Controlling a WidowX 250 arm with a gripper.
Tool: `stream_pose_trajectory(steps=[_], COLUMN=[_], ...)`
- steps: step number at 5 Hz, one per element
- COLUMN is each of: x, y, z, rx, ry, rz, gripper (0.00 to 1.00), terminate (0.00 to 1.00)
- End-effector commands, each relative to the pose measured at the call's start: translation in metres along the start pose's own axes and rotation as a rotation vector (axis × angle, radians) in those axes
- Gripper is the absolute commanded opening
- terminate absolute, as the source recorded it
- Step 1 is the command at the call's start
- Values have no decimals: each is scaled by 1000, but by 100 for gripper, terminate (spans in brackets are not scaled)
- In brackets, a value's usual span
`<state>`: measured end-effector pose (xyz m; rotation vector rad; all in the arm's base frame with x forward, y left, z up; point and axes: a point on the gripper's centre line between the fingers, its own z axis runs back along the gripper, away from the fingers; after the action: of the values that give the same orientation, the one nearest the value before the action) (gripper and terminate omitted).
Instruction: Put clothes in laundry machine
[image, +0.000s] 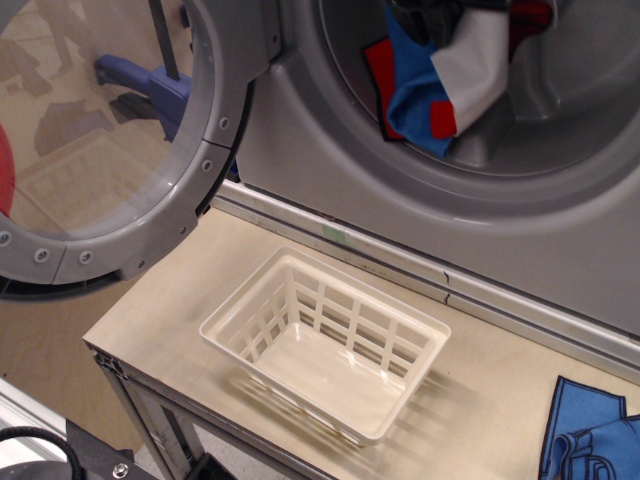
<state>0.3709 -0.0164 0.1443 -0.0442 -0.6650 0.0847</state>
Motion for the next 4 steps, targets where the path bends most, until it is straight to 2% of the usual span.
stream_pose_trajectory(steps=[1, 2, 3, 4], x=[19, 19, 16, 12], y=[16, 21, 22, 21], z=[-13, -23, -20, -7], rx=[61, 105, 106, 84], ry=[-69, -76, -34, -40], rz=[-11, -2, -32, -5], gripper=[0, 100, 100, 100], terminate=[0, 0, 0, 0])
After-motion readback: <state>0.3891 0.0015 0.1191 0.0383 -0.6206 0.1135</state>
